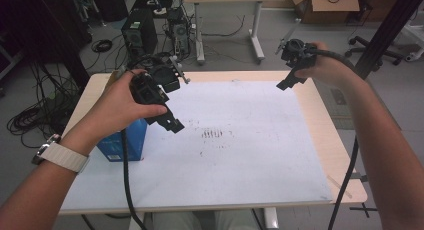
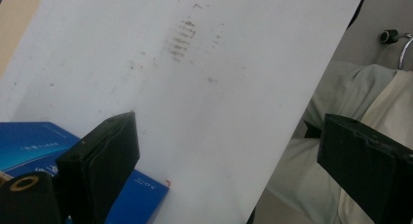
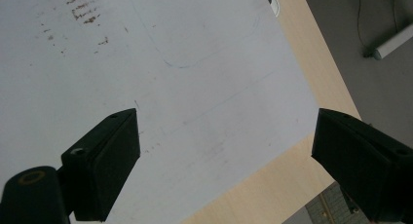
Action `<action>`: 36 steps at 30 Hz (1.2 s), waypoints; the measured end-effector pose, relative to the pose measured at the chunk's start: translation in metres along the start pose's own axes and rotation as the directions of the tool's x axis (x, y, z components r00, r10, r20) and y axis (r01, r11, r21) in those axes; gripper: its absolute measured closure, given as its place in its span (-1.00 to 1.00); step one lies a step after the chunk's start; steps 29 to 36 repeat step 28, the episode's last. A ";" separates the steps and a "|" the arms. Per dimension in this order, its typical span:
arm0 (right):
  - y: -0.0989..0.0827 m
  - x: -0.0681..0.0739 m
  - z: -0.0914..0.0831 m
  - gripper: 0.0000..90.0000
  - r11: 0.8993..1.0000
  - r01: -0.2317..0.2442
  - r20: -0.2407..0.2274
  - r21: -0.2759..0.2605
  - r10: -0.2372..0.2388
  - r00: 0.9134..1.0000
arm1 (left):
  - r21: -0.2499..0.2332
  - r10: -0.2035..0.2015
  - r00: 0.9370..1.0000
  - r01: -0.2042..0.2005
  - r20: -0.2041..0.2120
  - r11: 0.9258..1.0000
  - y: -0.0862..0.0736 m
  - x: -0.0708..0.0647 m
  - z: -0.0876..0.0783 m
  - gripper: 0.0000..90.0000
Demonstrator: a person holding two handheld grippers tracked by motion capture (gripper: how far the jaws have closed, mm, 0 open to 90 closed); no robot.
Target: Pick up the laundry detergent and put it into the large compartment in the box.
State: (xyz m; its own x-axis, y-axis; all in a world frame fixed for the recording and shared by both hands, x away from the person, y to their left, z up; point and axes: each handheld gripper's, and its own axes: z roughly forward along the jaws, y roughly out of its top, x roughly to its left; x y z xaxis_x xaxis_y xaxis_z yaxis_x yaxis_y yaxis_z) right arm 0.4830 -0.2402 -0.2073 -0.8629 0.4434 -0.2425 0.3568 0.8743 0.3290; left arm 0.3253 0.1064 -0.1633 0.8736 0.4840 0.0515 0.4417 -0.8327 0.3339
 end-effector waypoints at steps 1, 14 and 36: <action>0.000 0.000 0.000 -0.77 1.000 0.000 0.000 0.000 0.000 1.000 | -0.002 0.003 1.000 -0.003 -0.001 1.000 0.000 -0.001 0.000 -0.82; -0.003 0.003 0.000 -0.77 1.000 -0.005 -0.002 -0.002 0.005 1.000 | 0.010 0.020 1.000 -0.020 -0.001 1.000 0.004 -0.005 0.002 -0.83; -0.002 0.003 0.001 -0.78 1.000 0.000 -0.012 -0.005 0.000 1.000 | 0.012 0.017 1.000 -0.017 -0.005 1.000 0.005 -0.003 0.003 -0.81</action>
